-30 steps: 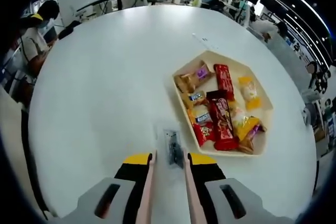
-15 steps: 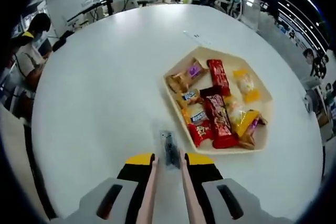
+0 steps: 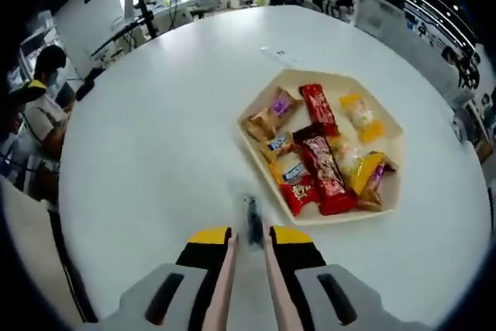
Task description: Place the target food into the container with the food tongs after gripping and lifting it, then release it inside without dropping or visibly crushing the food.
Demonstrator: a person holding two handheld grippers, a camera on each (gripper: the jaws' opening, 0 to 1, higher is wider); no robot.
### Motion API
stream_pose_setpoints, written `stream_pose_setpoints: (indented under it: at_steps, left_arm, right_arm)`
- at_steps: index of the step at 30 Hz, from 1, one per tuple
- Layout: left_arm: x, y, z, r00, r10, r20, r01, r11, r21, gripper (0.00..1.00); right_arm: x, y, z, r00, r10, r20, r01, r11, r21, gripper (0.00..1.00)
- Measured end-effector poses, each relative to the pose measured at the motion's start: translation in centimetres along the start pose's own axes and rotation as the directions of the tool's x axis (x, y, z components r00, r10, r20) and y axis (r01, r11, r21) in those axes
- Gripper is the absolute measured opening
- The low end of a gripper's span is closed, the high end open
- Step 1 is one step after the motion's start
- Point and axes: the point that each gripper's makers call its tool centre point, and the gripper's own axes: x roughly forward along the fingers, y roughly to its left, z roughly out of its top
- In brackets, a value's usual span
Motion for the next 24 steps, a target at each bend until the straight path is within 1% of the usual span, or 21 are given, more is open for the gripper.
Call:
stream_pose_setpoints:
  at_steps: [5,7,9,12,19,24]
  left_arm:
    - [0.0,0.0,0.2,1.000,0.000,0.004,0.000,1.000,-0.002,0.97]
    - [0.0,0.0,0.2,1.000,-0.001,0.005,0.001,1.000,-0.001,0.97]
    - [0.1,0.0,0.2,1.000,-0.002,0.004,0.002,1.000,0.000,0.97]
    - [0.1,-0.1,0.3,1.000,-0.005,0.005,0.005,1.000,0.000,0.97]
    - [0.3,-0.2,0.4,1.000,-0.012,0.004,0.012,1.000,0.006,0.97]
    - [0.3,-0.3,0.6,1.000,-0.013,0.008,0.013,1.000,0.006,0.97]
  right_arm:
    - [-0.3,0.3,0.3,1.000,0.024,0.020,-0.025,0.998,0.058,0.18]
    - [-0.5,0.3,0.4,0.999,0.024,0.024,-0.025,0.998,0.057,0.18]
    - [-0.8,0.4,0.6,0.999,0.038,0.037,-0.041,0.996,0.078,0.18]
    - [-1.1,0.3,0.9,0.997,0.040,0.061,-0.047,0.993,0.107,0.18]
    - [-1.6,0.2,1.4,0.995,0.042,0.086,-0.053,0.990,0.129,0.18]
    - [-2.1,0.4,2.2,0.993,0.048,0.107,-0.062,0.990,0.128,0.18]
